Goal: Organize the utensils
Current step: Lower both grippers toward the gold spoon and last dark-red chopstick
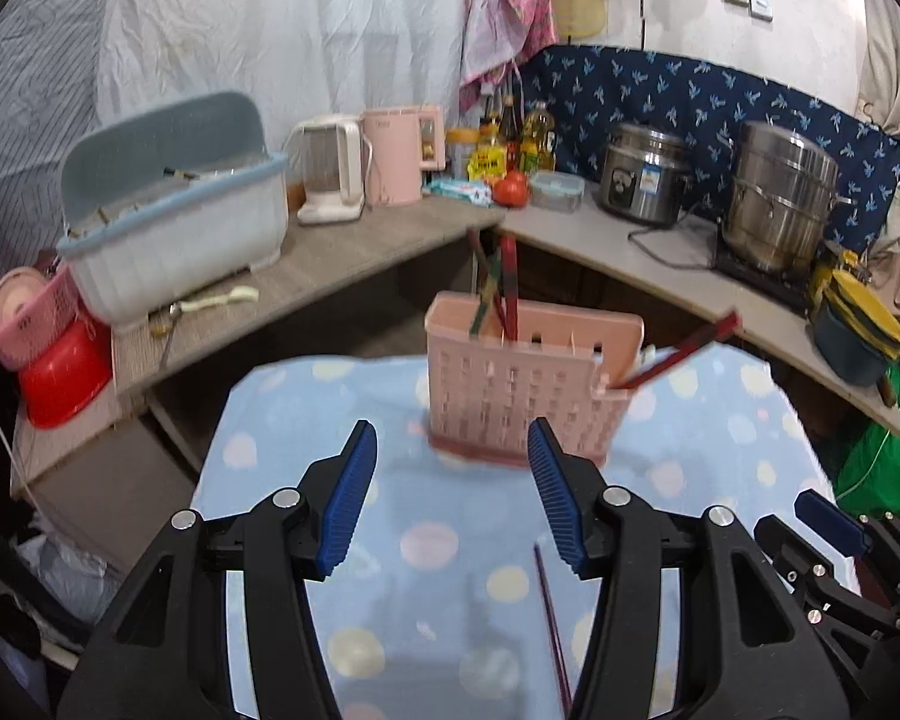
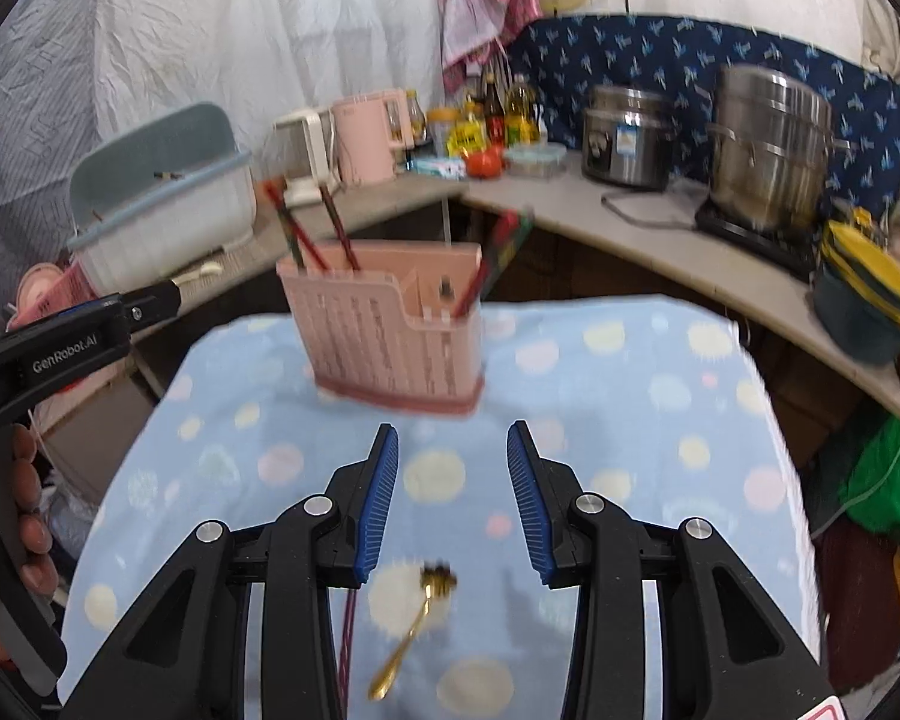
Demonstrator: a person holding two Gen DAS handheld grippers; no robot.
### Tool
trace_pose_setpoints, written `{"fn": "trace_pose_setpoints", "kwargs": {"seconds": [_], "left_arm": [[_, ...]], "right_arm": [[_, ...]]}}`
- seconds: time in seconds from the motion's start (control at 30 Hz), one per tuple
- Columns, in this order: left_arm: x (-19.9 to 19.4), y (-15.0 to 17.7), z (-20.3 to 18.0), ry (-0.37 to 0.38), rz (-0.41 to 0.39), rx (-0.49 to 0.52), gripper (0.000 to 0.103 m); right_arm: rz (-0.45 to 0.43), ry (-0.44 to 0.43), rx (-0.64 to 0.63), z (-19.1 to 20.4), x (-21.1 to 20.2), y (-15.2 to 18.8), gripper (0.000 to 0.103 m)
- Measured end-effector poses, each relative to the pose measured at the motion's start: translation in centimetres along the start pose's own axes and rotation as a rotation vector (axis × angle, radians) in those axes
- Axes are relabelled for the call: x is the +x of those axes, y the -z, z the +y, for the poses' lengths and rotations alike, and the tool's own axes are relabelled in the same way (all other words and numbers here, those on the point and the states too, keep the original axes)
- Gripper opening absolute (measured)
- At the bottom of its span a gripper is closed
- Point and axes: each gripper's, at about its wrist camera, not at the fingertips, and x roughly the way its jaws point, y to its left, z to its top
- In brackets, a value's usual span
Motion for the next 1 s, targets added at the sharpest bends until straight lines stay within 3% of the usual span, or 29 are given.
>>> {"fn": "trace_pose_setpoints", "kwargs": {"seconds": [0.1, 0.4, 0.77, 1.0], "left_arm": [[0.1, 3.1, -0.1, -0.027, 0.031, -0.007, 0.050], [1.4, 12.1, -0.1, -0.059, 0.193, -0.063, 0.050], [1.7, 17.1, -0.2, -0.072, 0.290, -0.054, 0.050], [1.9, 17.7, 0.2, -0.077, 0.311, -0.065, 0.050]], "right_arm": [[0.050, 0.027, -0.012, 0.2, 0.4, 3.5, 0.037], [0.209, -0.007, 0.003, 1.5, 2.7, 12.0, 0.037], [0.269, -0.032, 0.012, 3.4, 5.0, 14.0, 0.034], [0.284, -0.025, -0.001, 3.8, 6.1, 14.4, 0.022]]}}
